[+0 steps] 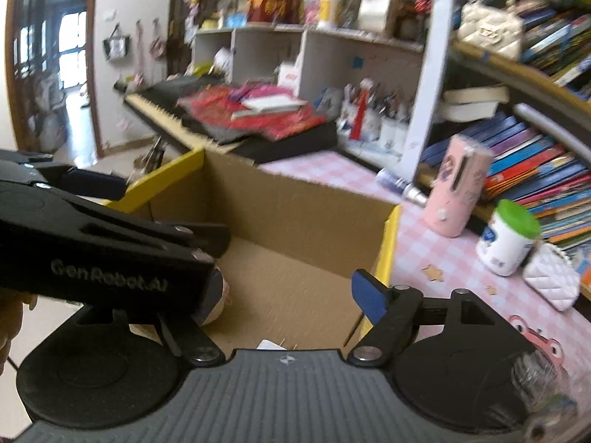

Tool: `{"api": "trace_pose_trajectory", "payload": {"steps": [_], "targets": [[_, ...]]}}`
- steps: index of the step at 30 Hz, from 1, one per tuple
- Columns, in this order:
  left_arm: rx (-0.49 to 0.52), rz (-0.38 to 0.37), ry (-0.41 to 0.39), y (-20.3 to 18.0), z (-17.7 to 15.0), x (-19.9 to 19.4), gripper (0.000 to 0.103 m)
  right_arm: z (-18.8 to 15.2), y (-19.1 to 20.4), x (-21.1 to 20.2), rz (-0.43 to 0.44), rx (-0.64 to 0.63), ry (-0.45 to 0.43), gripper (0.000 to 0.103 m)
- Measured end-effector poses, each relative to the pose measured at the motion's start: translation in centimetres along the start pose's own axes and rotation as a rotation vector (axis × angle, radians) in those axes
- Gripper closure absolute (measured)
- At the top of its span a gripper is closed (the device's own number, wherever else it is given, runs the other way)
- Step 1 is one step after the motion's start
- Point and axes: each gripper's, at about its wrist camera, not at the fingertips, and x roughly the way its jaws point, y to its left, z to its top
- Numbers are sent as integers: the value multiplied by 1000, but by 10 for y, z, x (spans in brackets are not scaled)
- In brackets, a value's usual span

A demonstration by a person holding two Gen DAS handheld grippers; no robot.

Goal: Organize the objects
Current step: 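Open the left tool to drop the pig while the right tool drops the charger into the box, then withdraw both open tools from the box back toward the mat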

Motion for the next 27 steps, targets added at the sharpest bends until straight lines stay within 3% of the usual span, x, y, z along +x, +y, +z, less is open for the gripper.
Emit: {"api": "trace_pose_trajectory", "payload": {"steps": [6, 14, 27], "targets": [[-40, 0, -41, 17, -10, -27, 2, -6, 12, -32, -133, 60, -48, 11], [-54, -14, -15, 36, -29, -48, 2, -19, 33, -58, -260, 127, -40, 9], [-49, -29, 104, 64, -84, -85, 2, -68, 78, -89, -326, 235, 93, 9]]}}
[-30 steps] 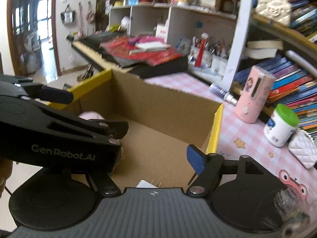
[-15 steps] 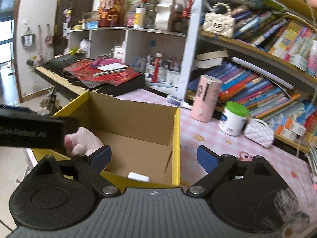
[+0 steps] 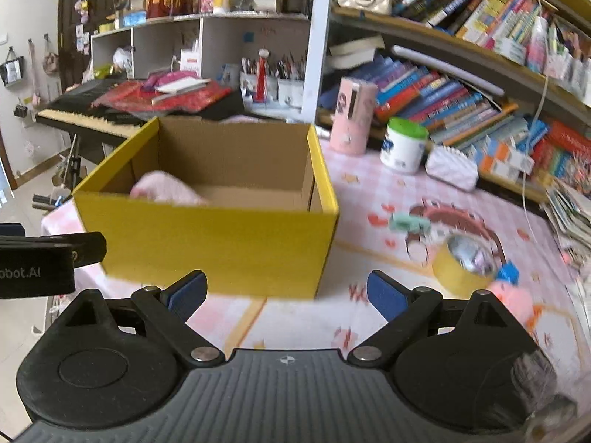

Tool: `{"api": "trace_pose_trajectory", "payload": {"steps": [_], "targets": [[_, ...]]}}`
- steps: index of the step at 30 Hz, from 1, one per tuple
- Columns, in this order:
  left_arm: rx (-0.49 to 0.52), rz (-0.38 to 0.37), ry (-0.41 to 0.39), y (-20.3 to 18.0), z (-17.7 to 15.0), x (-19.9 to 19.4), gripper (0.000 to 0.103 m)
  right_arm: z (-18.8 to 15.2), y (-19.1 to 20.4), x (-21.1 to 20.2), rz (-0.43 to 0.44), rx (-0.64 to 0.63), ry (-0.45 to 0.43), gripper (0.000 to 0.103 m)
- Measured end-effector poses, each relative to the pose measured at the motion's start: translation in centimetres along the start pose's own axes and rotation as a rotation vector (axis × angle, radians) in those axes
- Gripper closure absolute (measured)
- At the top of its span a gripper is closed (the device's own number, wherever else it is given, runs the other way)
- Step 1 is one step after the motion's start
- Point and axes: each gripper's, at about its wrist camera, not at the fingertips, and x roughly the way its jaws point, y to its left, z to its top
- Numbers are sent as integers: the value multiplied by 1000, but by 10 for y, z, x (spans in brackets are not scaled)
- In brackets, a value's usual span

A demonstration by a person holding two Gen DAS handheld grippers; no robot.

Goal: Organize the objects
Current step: 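Withdraw both open tools from the box back toward the mat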

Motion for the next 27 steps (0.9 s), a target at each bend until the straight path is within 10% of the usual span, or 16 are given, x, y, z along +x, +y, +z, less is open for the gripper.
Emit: {"api": "trace_pose_trajectory", "payload": {"steps": [27], "targets": [[164, -103, 138, -16, -54, -29, 2, -74, 2, -68, -127, 129, 87, 6]]}}
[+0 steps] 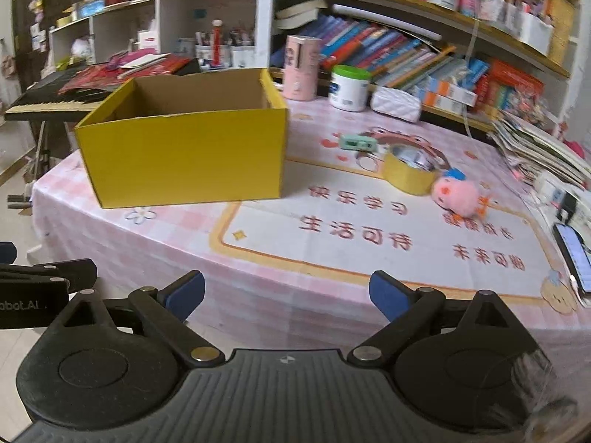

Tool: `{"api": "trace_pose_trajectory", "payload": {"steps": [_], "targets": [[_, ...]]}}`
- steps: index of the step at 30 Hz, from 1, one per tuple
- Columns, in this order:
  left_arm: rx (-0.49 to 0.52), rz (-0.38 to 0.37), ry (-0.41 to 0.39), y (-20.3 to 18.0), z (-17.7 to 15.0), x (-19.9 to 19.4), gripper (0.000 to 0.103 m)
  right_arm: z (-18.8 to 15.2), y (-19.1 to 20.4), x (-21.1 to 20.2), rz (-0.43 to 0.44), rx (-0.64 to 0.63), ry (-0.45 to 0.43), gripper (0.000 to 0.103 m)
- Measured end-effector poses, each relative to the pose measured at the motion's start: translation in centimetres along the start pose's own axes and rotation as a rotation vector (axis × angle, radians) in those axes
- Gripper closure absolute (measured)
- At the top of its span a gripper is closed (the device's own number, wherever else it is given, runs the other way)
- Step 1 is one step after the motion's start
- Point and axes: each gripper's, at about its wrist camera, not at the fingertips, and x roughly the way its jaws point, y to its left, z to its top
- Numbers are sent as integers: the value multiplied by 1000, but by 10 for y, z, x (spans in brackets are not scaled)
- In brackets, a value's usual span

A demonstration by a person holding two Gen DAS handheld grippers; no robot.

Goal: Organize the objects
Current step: 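Withdraw both open tools from the box back toward the mat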

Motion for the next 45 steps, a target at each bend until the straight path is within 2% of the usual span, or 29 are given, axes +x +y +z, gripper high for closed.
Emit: {"api": "trace_pose_trajectory", "payload": {"steps": [15, 22, 30, 45], "targets": [[150, -152, 22, -69, 8, 18, 2, -20, -62, -14, -166, 135, 24, 6], [180, -184, 12, -94, 18, 26, 2, -22, -88, -14, -215, 179, 23, 6], [183, -187, -3, -124, 36, 38, 2, -9, -120, -3, -233, 185, 19, 6], [106, -111, 6, -169, 67, 78, 2, 30, -179, 48, -157, 124, 34, 6]]}}
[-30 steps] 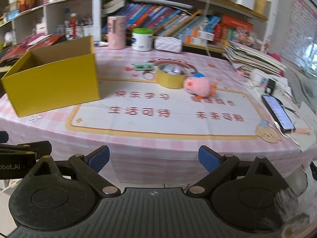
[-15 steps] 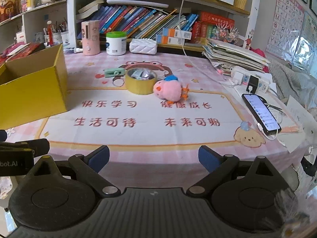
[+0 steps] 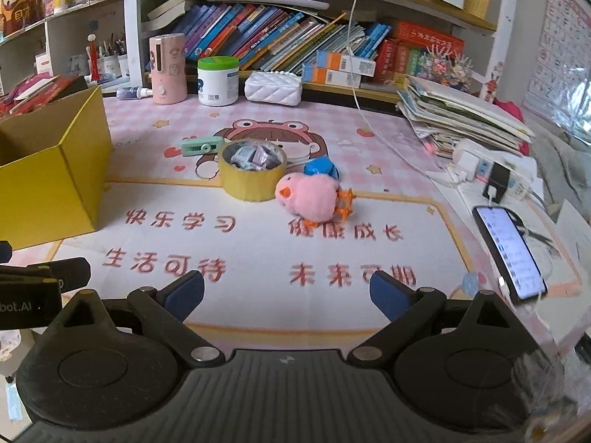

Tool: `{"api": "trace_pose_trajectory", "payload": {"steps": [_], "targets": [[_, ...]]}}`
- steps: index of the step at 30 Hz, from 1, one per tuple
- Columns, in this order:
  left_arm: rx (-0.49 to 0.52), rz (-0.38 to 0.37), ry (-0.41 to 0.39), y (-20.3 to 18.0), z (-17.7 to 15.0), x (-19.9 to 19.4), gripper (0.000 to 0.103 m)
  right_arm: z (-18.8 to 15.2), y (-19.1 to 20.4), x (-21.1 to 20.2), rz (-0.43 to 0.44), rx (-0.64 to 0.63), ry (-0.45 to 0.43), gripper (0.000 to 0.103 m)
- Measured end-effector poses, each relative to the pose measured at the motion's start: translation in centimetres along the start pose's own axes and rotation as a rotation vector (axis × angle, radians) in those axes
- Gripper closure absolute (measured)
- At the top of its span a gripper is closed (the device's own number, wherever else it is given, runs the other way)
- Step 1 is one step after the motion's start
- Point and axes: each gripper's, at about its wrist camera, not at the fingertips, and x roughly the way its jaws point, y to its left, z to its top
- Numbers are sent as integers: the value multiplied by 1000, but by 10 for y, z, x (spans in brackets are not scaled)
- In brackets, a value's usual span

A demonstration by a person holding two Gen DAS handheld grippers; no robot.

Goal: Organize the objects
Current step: 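Withdraw both open tools from the box back toward the mat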

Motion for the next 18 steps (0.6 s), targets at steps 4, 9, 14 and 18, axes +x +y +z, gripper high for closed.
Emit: {"api": "trace_pose_trajectory", "payload": {"steps": [4, 9, 14, 18], "targets": [[-7, 17, -6, -16, 10, 11, 2, 13, -18, 16, 15, -1, -5, 6], [-16, 42, -14, -33, 21, 20, 2, 27, -41, 36, 38, 13, -4, 6], [-33, 69, -16, -42, 28, 24, 2, 37, -57, 55, 91, 8, 0, 10], [-45, 88, -34, -47, 30, 23, 2, 43, -61, 65, 145, -4, -5, 15]]}}
